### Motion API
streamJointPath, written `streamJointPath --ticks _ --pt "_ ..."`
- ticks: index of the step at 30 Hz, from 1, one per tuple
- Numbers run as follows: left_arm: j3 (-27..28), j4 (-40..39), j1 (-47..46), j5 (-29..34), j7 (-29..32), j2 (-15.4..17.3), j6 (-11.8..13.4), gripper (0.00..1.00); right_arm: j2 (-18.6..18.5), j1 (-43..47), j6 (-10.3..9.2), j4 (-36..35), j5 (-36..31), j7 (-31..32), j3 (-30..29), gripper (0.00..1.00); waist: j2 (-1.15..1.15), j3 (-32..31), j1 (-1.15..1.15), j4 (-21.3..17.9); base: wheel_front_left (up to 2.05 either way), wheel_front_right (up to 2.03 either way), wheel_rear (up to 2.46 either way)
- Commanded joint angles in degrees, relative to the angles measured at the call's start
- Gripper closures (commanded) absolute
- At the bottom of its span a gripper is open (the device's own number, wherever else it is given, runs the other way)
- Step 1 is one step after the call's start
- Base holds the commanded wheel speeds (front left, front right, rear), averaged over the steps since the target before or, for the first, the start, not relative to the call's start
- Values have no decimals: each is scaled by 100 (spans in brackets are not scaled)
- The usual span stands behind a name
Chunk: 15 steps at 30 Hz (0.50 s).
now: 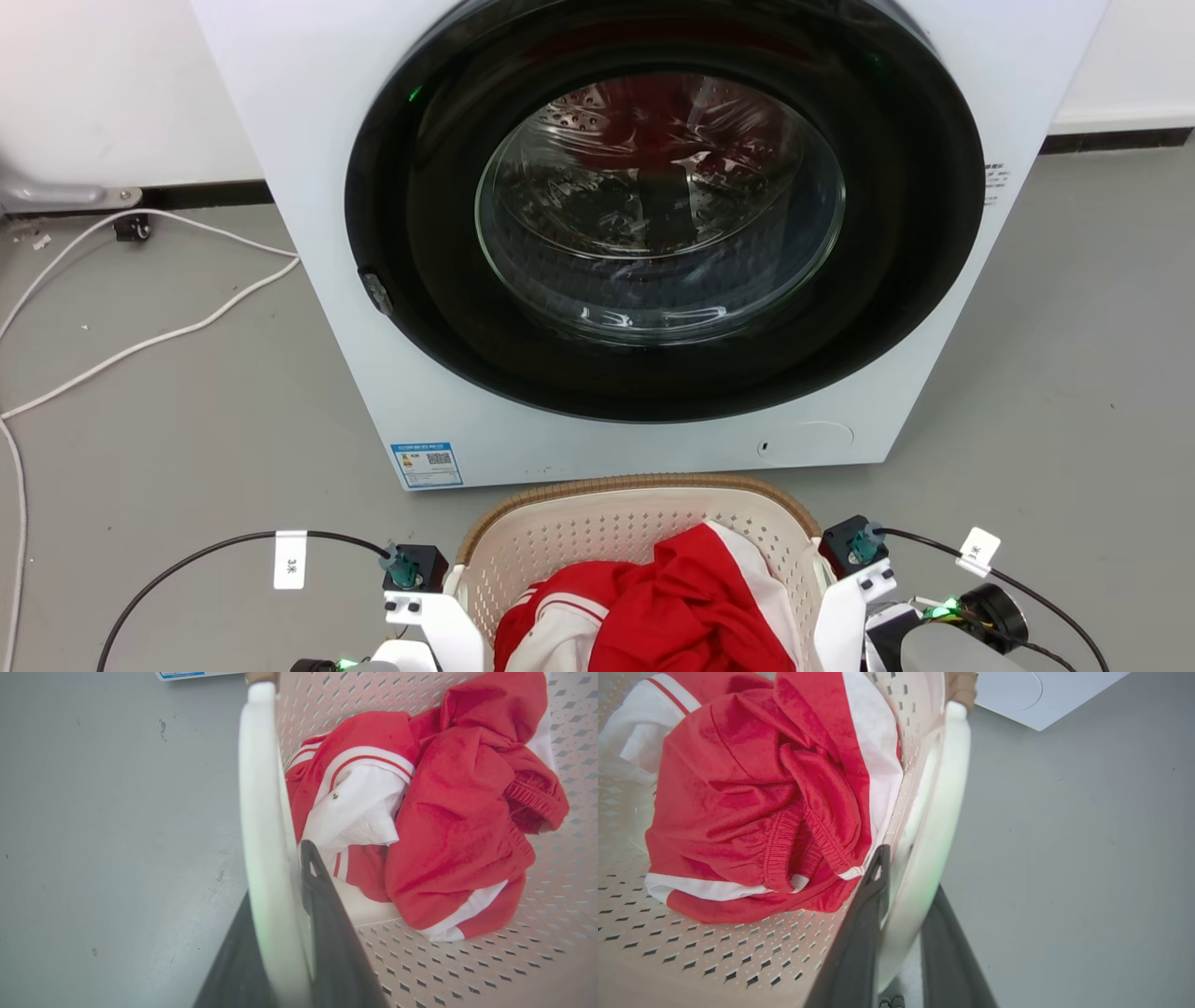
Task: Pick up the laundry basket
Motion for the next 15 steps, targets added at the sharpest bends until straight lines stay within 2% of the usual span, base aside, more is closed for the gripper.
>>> streamJointPath --ticks 1,15 --pt "-81 -91 -39 -46 -62 -175 -116 100 87 61 68 -105 80 -39 146 100 0 -55 1 9 0 0 0" --pt "-391 70 71 -368 -223 -140 -114 100 13 146 68 -78 701 5 839 100 0 -277 1 -98 0 0 0"
